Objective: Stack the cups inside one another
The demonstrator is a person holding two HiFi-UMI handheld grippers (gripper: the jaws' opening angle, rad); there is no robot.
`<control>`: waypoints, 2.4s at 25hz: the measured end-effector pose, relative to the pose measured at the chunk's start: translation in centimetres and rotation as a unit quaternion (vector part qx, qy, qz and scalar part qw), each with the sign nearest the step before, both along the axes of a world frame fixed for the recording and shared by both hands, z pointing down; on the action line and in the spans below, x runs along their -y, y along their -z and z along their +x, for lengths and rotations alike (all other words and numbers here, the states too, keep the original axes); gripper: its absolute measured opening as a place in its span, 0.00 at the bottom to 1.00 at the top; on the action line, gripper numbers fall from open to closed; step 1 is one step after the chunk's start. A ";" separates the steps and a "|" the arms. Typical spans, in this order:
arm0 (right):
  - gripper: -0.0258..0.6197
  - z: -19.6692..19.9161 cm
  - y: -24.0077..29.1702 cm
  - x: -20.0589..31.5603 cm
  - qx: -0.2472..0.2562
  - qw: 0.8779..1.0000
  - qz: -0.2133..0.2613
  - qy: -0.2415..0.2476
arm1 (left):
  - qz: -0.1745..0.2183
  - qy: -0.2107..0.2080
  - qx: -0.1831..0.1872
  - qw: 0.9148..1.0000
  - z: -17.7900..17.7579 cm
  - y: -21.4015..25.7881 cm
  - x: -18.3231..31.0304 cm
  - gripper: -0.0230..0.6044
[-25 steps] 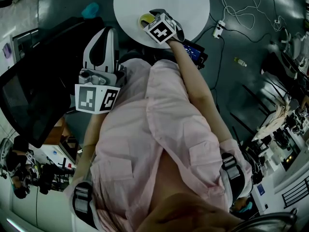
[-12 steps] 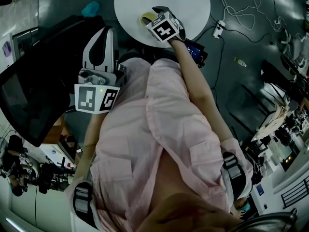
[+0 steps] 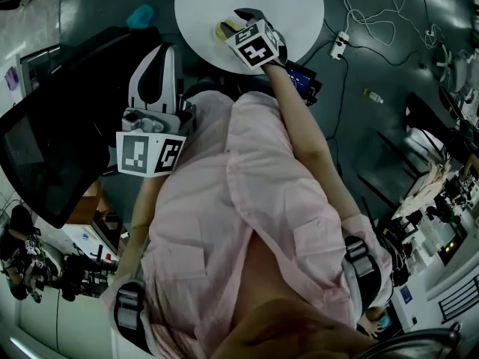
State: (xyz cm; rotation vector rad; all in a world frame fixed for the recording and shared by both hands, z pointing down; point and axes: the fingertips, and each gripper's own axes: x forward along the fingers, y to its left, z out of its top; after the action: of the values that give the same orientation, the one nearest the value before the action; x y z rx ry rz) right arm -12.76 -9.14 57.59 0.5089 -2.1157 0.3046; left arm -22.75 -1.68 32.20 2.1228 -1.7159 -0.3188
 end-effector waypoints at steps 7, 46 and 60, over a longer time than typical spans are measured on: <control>0.13 0.7 2.0 1.0 0.027 0.999 0.034 -0.025 | 0.003 -0.004 0.003 1.000 1.1 0.0 -0.1 0.06; 0.09 14.5 26.7 -1.8 0.326 0.899 0.228 -0.182 | 0.049 -0.086 0.028 0.995 14.3 1.6 -0.6 0.06; 0.09 23.6 28.2 -5.4 0.338 0.874 0.252 -0.240 | 0.046 -0.087 0.028 0.995 18.7 0.4 -2.0 0.06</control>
State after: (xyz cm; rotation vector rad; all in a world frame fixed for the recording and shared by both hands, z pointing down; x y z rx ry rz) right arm 10.84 -3.75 29.35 1.4177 -2.7363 0.2191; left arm -4.01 0.30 31.78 2.3495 -1.5594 -0.2947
